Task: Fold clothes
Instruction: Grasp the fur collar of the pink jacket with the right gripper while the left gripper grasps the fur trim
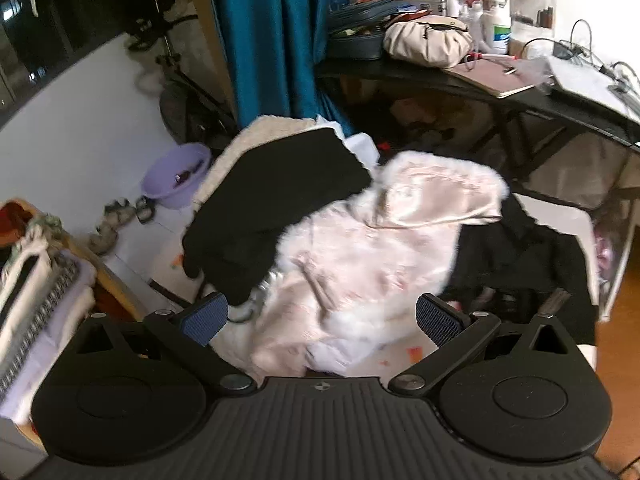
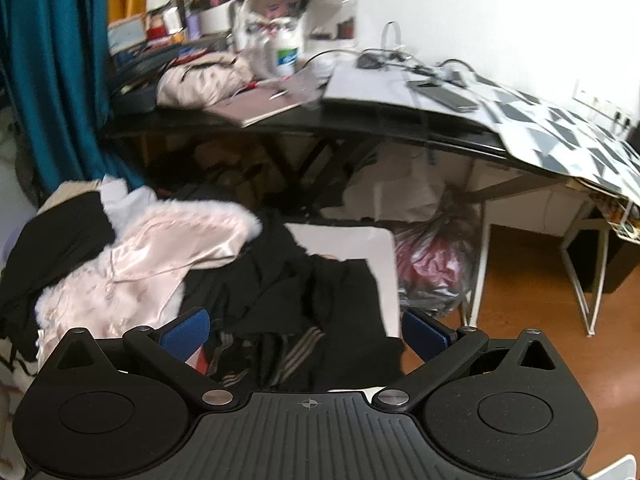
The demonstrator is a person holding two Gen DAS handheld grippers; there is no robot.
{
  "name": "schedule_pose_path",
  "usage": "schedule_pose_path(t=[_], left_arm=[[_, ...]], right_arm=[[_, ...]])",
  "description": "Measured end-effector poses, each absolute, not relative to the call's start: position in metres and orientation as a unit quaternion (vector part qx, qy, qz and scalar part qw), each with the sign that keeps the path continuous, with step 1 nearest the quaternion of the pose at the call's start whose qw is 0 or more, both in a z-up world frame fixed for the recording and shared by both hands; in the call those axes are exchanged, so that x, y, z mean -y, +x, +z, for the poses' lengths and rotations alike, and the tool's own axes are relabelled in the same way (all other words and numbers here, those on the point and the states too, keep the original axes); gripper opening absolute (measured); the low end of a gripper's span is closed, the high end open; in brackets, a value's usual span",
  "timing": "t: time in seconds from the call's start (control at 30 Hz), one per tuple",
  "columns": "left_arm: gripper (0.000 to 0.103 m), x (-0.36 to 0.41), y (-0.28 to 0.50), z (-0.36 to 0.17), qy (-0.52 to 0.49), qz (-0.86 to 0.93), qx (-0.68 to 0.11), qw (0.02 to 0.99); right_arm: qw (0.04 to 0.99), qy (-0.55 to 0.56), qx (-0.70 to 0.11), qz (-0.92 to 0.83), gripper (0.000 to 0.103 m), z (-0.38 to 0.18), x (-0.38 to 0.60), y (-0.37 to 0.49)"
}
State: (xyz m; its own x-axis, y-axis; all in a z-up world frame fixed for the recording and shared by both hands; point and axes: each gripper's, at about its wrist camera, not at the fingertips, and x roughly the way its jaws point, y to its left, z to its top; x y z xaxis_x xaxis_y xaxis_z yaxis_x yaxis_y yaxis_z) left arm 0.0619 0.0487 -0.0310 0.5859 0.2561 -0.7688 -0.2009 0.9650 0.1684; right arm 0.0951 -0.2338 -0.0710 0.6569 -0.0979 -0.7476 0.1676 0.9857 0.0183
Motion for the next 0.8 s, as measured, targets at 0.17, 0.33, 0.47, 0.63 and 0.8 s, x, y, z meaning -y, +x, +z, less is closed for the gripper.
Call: schedule_pose_path(t=[0.17,0.33,0.47,0.63,0.8], left_arm=[[0.102,-0.093,0.103,-0.053,0.005,0.081,-0.456,0.887],[0.102,-0.147,0.152,-0.080,0.002,0.054,-0.479,0.876],[0.102,-0.187,0.192,-0.111,0.020,0.042,-0.503,0.863],[0.102,-0.224,0.238,-0.161,0.058,0.017,-0.533,0.844],[0.102,-0.228,0.271,-0.202,0.110,0.017,-0.550,0.827]], right_arm=[[0.906,0.017,-0.413,-0.095,0.102,-0.078,0.192,0.128],[0.895,0.015,-0.433,-0.101,0.102,-0.091,0.151,0.170],[0.884,0.011,-0.456,-0.103,0.102,-0.121,0.113,0.209],[0.868,0.066,-0.482,-0.095,0.102,-0.174,0.070,0.279],[0.874,0.062,-0.477,-0.070,0.102,-0.210,0.018,0.346]])
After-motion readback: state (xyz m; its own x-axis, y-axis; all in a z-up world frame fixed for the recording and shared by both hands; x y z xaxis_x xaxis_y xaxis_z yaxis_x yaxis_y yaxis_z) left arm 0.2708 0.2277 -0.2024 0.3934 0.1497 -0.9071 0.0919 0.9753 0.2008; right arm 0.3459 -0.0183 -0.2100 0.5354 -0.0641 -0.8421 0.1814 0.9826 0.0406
